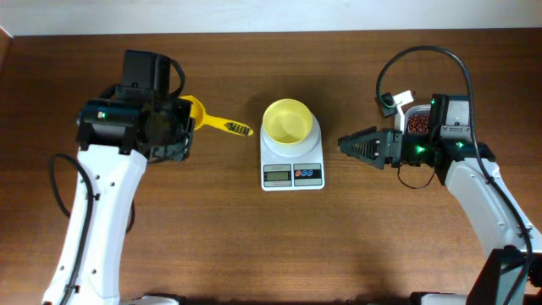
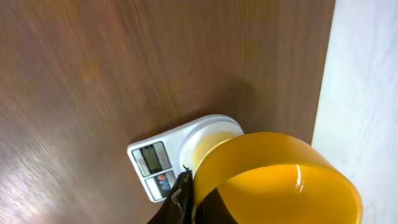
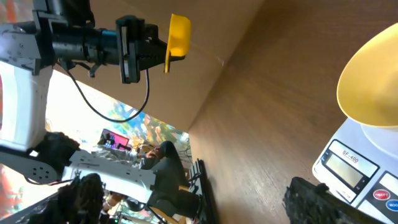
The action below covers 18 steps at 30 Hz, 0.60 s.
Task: Scoop item into bowl and weigh 50g on scale
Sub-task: 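Bring the scoop toward the right gripper above the scale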
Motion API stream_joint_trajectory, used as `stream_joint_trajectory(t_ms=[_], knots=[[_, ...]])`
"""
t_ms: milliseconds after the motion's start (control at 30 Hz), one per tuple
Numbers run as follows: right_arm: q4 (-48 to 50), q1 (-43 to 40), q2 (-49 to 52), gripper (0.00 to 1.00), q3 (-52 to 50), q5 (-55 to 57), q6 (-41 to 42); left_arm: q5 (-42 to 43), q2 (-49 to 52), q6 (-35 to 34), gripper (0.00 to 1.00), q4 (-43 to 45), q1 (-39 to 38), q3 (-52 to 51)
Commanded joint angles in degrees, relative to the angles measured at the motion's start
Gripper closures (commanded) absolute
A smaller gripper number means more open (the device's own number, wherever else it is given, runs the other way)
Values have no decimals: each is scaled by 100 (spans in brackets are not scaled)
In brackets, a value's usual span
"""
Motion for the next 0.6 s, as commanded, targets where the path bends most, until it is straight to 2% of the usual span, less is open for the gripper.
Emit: stream_joint_trajectory(t_ms=[0,67,200,367,500,567], knots=[[22,35,15,7,76,-85,-33,-79,313,-1117,100,-17,-221,50],[26,35,15,6,76,439,428,-79,522,-1314,100,94,-470,50],[553,90,15,4,76,514,984,-15,763,-1314,100,483,-901,50],[1554,730,15,3,76,1405,2153,-22,946,-1897,100,876,-1589,50],[2085,1213,15,7,76,2177,3047,-35,994,-1923,100,981,-1808,50],[2273,1357,15,7,76,2371,3228,-33,994,-1991,100,973,-1816,50]])
